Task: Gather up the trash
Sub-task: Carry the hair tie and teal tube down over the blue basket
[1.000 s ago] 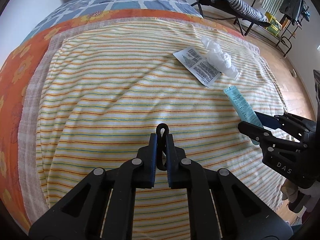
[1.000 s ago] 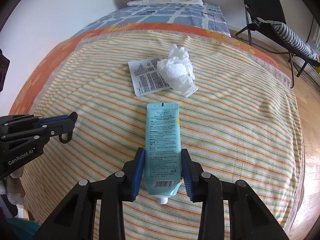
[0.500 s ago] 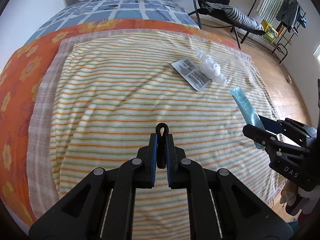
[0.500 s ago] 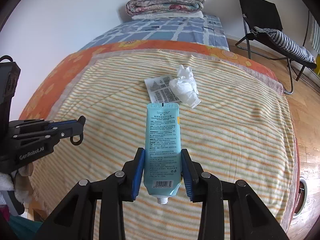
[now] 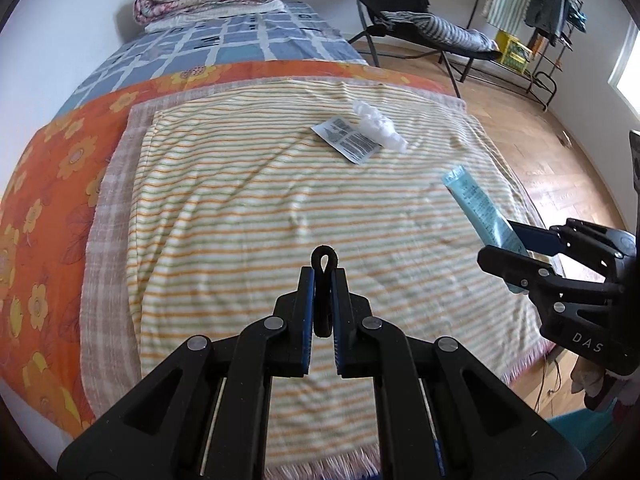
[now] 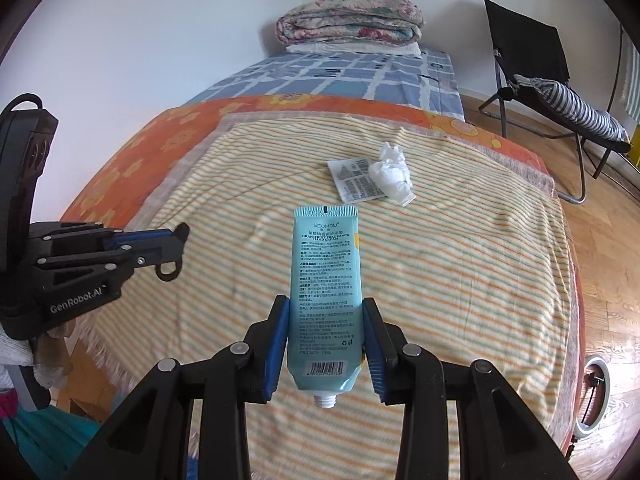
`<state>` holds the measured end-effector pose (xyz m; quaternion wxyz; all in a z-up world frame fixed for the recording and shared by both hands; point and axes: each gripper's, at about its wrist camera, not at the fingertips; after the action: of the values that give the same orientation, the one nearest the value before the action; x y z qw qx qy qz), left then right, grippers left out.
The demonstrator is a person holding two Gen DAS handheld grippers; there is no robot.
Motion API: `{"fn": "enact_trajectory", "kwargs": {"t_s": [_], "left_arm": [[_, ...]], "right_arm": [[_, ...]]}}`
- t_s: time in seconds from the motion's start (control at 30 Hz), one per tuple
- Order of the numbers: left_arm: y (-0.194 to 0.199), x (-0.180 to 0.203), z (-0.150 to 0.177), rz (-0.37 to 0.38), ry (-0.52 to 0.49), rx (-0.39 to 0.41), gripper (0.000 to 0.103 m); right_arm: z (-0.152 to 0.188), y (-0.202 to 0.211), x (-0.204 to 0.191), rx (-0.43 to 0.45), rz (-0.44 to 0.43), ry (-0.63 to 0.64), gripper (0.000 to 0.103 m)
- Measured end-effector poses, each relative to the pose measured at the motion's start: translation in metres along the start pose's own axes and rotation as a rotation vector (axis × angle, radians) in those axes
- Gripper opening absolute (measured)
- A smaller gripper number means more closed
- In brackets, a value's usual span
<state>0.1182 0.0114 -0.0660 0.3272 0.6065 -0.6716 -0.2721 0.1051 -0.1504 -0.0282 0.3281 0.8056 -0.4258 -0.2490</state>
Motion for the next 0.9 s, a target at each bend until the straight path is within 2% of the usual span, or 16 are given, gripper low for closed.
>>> {"fn": "enact_trajectory", "kwargs": {"t_s": [0.47, 0.73, 0.9], "left_arm": [[0.046, 0.025, 0.051, 0.024, -0.061, 0.004, 0.006], [0.065, 0.039, 0.092, 0.03, -0.093, -0.019, 0.006], [0.07, 0.05, 0.118, 0.035, -0.119, -0.047, 0.006]], "right_arm": [[0.051, 0.055, -0.025, 0.012, -0.016, -0.008, 0.036], [0.09, 0.085, -0.035, 0.002, -0.033, -0.031, 0.036], [0.113, 0.098, -0.047, -0.011, -0.029, 0.001, 0.036]]}}
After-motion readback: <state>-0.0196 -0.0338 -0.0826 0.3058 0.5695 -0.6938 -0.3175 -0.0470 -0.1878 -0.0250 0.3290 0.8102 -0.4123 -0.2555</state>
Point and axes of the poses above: each gripper's, at about its wrist camera, not at the fingertips, and y roughly against the way its jaws point, x to its right, z to its underside, and after that the axes turned 7 degrees about x, right-handed
